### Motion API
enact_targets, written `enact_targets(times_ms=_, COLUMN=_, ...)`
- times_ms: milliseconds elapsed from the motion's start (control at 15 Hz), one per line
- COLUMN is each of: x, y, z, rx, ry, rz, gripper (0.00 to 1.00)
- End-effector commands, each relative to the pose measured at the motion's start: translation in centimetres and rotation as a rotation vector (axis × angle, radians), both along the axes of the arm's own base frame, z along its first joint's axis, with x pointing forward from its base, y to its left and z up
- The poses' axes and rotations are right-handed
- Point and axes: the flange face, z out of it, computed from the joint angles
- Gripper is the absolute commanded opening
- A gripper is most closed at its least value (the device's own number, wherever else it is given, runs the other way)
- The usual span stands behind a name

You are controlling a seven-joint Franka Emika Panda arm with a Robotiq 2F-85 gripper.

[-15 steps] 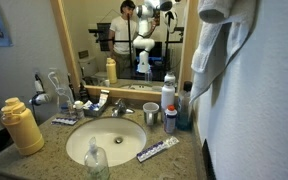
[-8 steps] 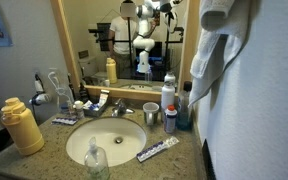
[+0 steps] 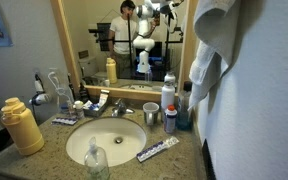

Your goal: Unhang the towel then hang it back to the wall

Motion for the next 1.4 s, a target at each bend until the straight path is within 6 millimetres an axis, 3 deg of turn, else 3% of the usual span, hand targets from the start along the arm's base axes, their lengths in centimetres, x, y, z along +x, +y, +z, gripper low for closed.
enact_targets(times_ms=0, x=-0.8, y=0.2, z=0.0, rx=0.003, ry=0.023, rz=0.021, gripper=0.81)
enact_targets(times_ms=200, x=-0.6, y=0.5, z=-0.4, rx=0.014, ry=0.034, rz=0.042, gripper=1.00)
enact_targets(times_ms=1333, x=0.6, y=3.8, z=-2.8, rx=0.059, ry=0.143, rz=0.163, gripper=1.00)
